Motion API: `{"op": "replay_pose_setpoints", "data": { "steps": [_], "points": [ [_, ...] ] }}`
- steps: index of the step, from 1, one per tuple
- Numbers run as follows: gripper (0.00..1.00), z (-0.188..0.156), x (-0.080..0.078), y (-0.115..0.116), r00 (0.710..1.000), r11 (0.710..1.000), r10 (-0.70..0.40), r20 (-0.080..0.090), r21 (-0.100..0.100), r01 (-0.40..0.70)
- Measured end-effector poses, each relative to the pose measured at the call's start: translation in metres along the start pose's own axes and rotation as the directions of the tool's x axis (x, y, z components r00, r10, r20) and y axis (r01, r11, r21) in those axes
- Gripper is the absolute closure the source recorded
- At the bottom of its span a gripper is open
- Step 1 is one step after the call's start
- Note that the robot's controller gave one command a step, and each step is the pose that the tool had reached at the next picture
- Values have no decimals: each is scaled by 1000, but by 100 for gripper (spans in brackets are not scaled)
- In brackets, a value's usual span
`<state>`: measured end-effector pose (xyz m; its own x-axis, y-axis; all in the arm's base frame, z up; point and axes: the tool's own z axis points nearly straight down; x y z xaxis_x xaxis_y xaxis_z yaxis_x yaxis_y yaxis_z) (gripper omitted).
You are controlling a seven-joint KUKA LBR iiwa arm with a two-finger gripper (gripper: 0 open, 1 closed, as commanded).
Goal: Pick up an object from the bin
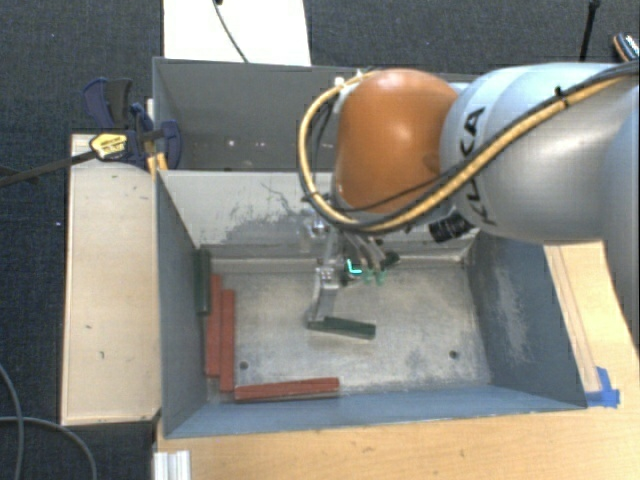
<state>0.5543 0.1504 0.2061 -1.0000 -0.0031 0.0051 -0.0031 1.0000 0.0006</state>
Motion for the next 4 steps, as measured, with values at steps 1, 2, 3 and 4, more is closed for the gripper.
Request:
{"op": "replay_pose_setpoints", "data": {
  "steps": [1, 2, 3, 4],
  "points": [
    [0, 68, 61, -75, 984, 984, -176, -1, 3, 176],
    [0, 136, 4, -81, 964, 964, -265, 6, 2, 265],
    [100, 133, 4, -80, 966, 966, -260, 8, 1, 260],
    [100, -7, 16, -69, 968, 968, -252, 15, 3, 252]
  ]
}}
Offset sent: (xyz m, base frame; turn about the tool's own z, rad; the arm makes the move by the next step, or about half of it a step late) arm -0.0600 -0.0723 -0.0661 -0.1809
